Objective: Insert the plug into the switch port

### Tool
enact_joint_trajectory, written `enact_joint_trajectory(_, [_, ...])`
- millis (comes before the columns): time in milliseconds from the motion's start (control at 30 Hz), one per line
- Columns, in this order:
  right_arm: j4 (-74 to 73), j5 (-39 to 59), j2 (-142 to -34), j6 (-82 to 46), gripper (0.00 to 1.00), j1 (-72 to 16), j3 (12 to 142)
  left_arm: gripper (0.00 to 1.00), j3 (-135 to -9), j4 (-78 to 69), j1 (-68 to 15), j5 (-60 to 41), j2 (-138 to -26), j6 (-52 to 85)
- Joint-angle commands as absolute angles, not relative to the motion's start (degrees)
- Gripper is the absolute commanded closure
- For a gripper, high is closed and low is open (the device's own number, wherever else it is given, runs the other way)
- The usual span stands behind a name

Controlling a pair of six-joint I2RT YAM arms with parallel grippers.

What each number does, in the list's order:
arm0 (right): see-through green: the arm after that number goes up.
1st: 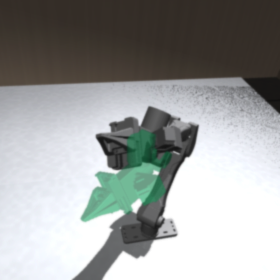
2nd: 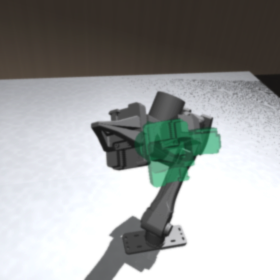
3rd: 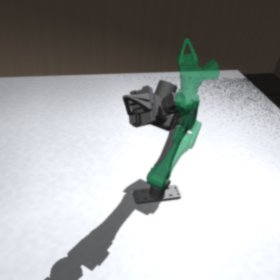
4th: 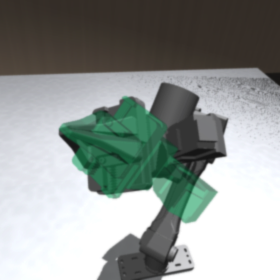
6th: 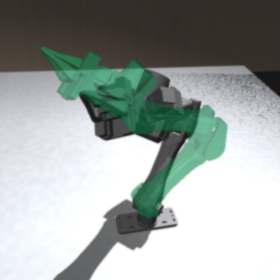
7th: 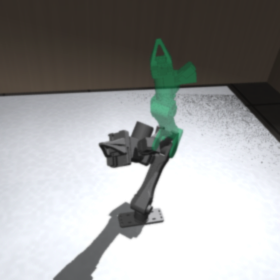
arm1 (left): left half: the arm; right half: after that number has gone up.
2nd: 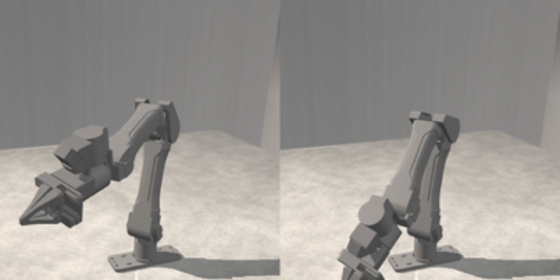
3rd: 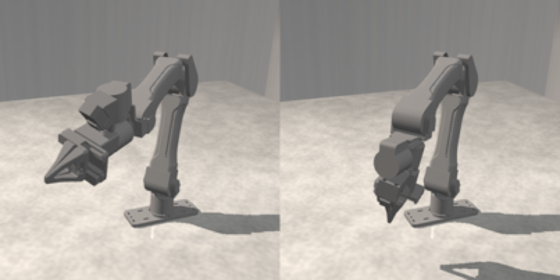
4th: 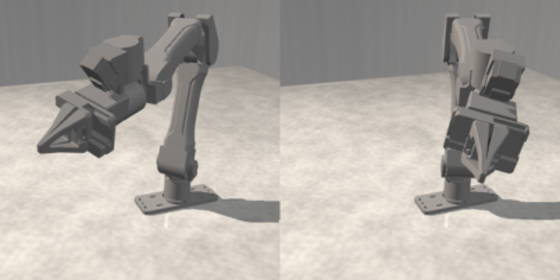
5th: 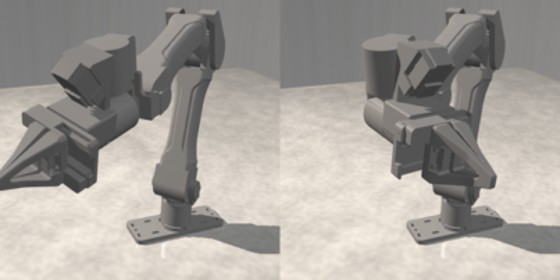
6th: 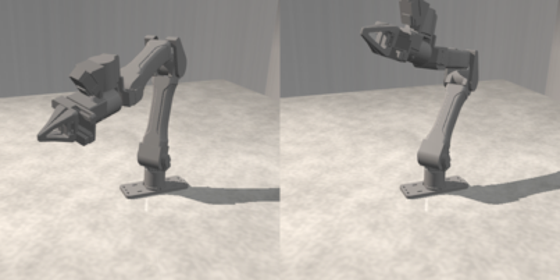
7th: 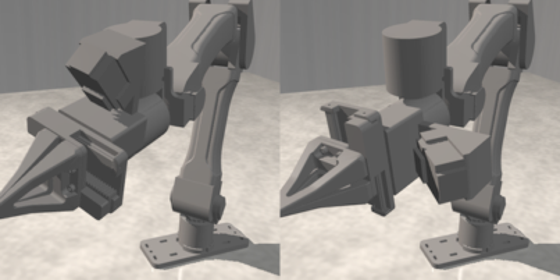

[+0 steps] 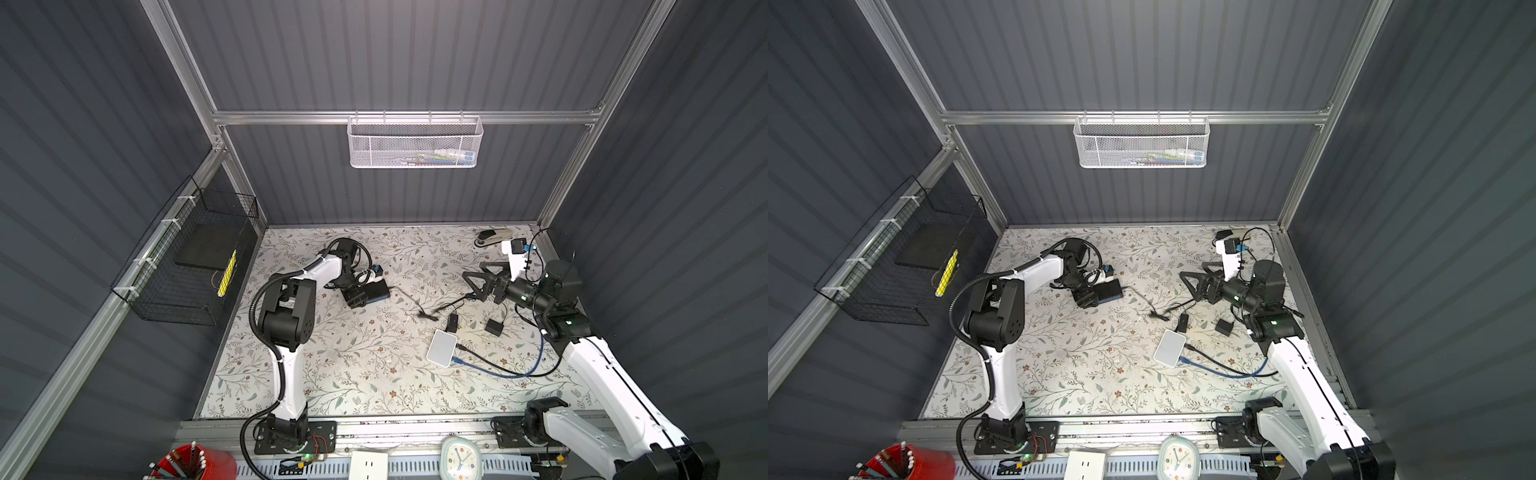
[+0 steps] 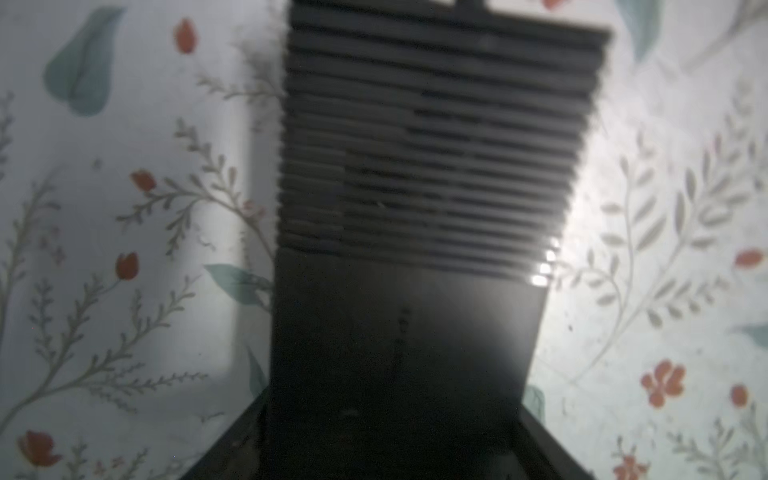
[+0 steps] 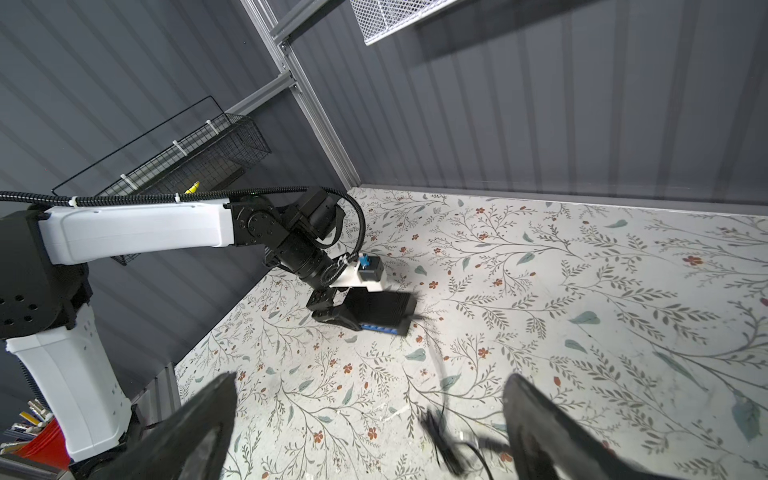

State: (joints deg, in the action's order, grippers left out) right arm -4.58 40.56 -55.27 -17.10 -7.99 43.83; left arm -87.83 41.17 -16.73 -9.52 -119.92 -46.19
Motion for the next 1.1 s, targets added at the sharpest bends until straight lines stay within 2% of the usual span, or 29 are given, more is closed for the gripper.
enact_joint_trajectory(0, [-3.06,41.43,-55.52,-15.14,0.01,-6.94,45.35,0.49,-86.92,46.13,-17.77,-10.70,-119.85,-30.99])
enact_joint_trajectory(133, [2.49,38.14,-56.22,-10.48,0.01,-6.46,46.04,0.47,-75.33,39.67,-20.81,-7.01,-111.65,-12.19])
enact_joint_trajectory(233, [13.19,29.47,-58.78,-6.06,0.01,-6.34,49.24,0.44,-67.33,35.27,-26.87,-5.27,-107.03,-1.32])
enact_joint_trajectory(333, [19.33,26.91,-61.46,-5.38,0.02,-6.34,51.48,0.44,-60.65,31.49,-32.28,-3.79,-104.73,6.67])
enact_joint_trajectory(433, [21.89,25.02,-62.92,-7.60,0.04,-6.37,51.77,0.33,-57.47,29.27,-33.84,-2.80,-103.43,9.97])
enact_joint_trajectory(533, [27.32,25.31,-65.96,-11.44,0.06,-5.70,51.94,0.10,-59.16,32.16,-33.84,-1.19,-101.50,7.56])
enact_joint_trajectory(600, [28.02,28.03,-66.47,-17.60,0.09,-4.41,50.08,0.00,-60.11,33.88,-33.77,0.34,-97.90,5.83])
enact_joint_trajectory(733, [23.99,31.81,-64.50,-26.54,0.16,-0.01,42.82,0.00,-60.37,33.00,-33.15,-1.14,-87.32,3.61])
enact_joint_trajectory(833, [17.81,33.80,-67.23,-29.93,0.22,5.42,40.81,0.00,-58.90,26.57,-33.13,-4.96,-80.70,5.38])
enact_joint_trajectory(933, [16.39,36.85,-73.72,-32.85,0.40,7.69,45.00,0.00,-55.67,17.40,-33.13,-6.00,-77.26,12.39])
enact_joint_trajectory(1000, [23.94,29.81,-75.77,-30.62,0.41,7.67,50.49,0.00,-53.85,13.06,-33.13,-5.40,-76.51,18.14])
enact_joint_trajectory(1067, [31.01,17.02,-75.14,-29.91,0.41,8.64,54.99,0.00,-52.12,9.99,-33.13,-4.75,-76.41,23.06])
